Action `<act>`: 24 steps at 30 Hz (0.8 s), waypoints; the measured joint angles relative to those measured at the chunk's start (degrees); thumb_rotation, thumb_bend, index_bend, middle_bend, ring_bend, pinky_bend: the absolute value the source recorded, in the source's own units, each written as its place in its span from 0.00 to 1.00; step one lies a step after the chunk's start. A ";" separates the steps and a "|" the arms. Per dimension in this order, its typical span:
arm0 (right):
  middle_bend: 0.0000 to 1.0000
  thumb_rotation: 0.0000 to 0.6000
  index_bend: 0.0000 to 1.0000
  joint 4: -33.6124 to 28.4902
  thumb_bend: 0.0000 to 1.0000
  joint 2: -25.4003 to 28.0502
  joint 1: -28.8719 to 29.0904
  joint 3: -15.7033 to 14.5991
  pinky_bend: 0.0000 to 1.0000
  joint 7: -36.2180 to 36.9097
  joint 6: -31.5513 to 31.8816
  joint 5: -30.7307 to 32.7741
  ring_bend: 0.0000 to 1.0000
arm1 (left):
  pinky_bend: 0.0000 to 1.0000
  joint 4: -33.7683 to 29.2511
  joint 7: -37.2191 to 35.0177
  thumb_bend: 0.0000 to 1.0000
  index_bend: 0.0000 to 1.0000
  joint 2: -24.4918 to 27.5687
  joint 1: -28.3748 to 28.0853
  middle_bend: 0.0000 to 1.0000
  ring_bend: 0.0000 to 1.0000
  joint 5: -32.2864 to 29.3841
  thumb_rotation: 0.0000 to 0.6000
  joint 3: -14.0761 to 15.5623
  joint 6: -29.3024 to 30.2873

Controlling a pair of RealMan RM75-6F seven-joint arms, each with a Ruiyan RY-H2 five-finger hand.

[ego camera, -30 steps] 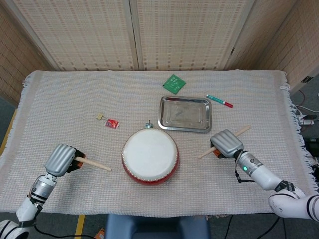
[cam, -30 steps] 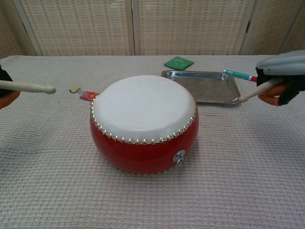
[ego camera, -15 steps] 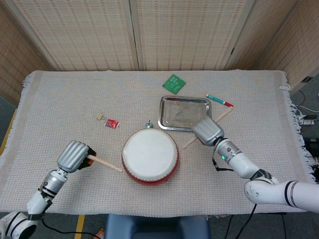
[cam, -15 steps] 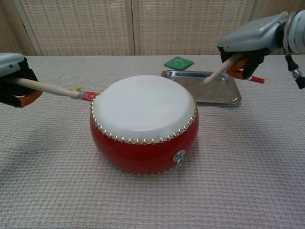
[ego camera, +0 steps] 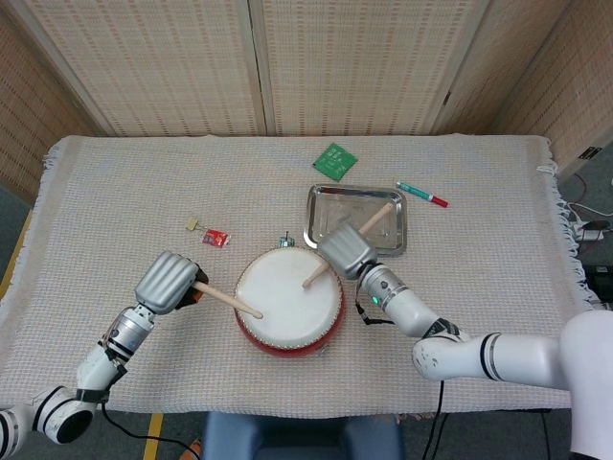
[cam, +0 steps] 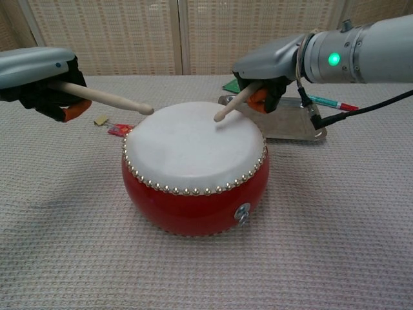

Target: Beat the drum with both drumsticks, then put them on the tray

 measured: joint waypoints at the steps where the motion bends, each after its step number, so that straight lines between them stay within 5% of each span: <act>1: 1.00 1.00 1.00 0.77 0.82 -0.61 0.27 -0.62 1.00 -0.97 0.24 0.08 1.00 | 1.00 -0.17 0.41 0.71 1.00 -0.08 -0.36 1.00 1.00 -0.94 1.00 -0.22 -0.56; 6: 1.00 1.00 1.00 1.45 0.82 -1.79 0.72 -1.48 1.00 -3.23 2.32 -0.01 1.00 | 1.00 0.74 4.08 0.71 1.00 -2.10 -1.93 1.00 1.00 -4.89 1.00 -0.96 -2.23; 18: 1.00 1.00 1.00 -3.87 0.82 2.32 -1.45 3.00 1.00 4.98 6.05 -7.17 1.00 | 1.00 7.55 24.56 0.71 1.00 -11.03 -5.00 1.00 1.00 -15.59 1.00 -0.35 -1.87; 24: 1.00 1.00 1.00 -1.69 0.82 0.38 -0.38 0.75 1.00 0.27 5.06 -6.54 1.00 | 1.00 2.00 21.31 0.71 1.00 -7.71 -4.15 1.00 1.00 -16.06 1.00 -1.83 1.05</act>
